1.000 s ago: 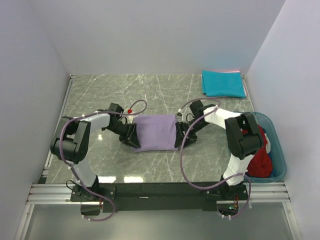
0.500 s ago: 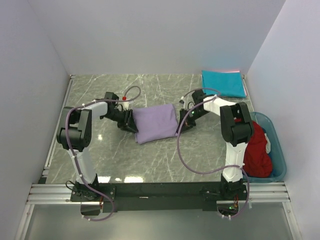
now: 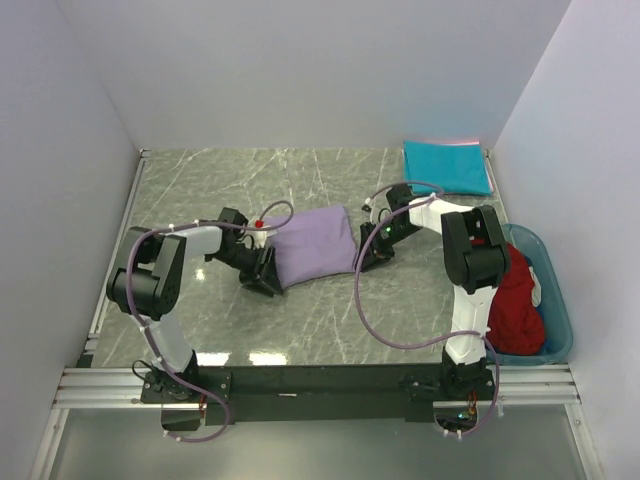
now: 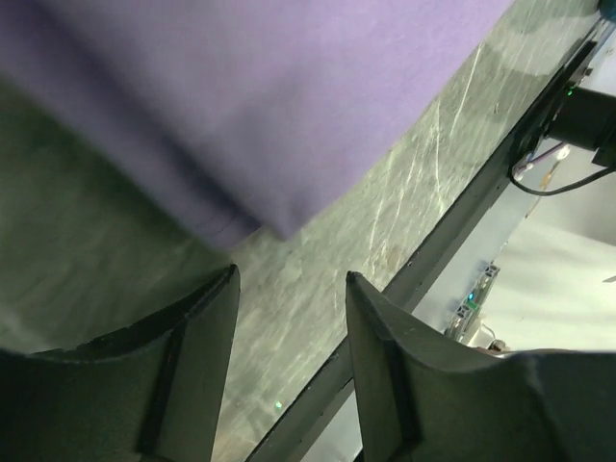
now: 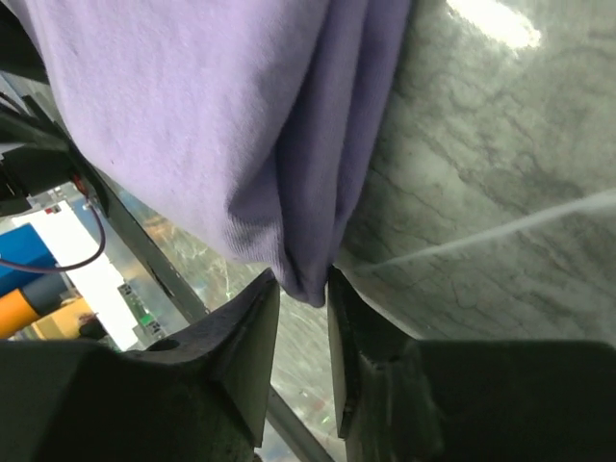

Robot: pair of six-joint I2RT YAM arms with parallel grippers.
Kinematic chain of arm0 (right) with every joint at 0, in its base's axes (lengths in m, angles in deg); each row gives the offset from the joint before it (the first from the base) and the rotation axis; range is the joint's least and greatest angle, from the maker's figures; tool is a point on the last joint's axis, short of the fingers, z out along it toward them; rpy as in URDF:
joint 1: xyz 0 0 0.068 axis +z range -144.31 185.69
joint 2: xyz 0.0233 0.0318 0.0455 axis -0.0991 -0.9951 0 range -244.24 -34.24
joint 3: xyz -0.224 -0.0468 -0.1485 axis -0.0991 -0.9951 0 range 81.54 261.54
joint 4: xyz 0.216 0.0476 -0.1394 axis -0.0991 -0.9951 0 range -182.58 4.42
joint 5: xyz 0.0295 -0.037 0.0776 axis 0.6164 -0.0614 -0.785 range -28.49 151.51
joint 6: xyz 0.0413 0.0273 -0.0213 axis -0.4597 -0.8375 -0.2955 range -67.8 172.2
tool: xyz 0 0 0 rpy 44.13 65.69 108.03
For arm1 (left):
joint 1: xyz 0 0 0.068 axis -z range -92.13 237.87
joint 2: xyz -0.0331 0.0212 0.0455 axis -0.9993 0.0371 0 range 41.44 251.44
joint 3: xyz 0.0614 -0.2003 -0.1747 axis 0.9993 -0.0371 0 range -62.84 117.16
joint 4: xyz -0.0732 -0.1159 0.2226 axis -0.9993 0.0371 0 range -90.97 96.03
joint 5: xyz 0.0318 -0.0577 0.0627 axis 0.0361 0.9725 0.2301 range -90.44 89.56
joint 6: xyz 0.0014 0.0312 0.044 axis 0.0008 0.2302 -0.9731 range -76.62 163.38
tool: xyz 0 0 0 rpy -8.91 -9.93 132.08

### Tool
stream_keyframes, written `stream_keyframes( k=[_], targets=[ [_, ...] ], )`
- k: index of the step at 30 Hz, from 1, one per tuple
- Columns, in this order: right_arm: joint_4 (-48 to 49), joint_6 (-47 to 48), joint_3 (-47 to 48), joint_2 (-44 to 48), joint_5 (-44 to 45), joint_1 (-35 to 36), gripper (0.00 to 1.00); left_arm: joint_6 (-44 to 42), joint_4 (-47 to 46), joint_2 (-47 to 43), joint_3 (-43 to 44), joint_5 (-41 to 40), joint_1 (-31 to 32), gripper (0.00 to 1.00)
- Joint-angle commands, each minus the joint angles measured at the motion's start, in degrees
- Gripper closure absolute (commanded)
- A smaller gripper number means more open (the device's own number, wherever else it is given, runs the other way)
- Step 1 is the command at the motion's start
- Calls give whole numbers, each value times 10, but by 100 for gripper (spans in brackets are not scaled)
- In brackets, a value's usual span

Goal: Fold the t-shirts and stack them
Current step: Fold the tshirt

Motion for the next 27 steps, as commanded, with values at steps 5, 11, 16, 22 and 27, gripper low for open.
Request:
stream_keyframes(
  k=[5, 11, 16, 22, 27],
  targets=[
    [36, -5, -34, 34, -18, 19, 70, 36, -37, 27, 32, -3, 10, 43],
    [50, -5, -50, 39, -22, 23, 78, 61, -73, 37, 49, 3, 13, 46],
    [58, -25, -52, 45, -30, 24, 95, 47, -58, 45, 61, -9, 11, 61],
    [60, -22, -60, 61, -18, 21, 100, 16, -16, 36, 67, -33, -6, 85],
    [61, -21, -74, 88, 2, 6, 100, -60, 55, 32, 93, -62, -35, 99]
  ],
)
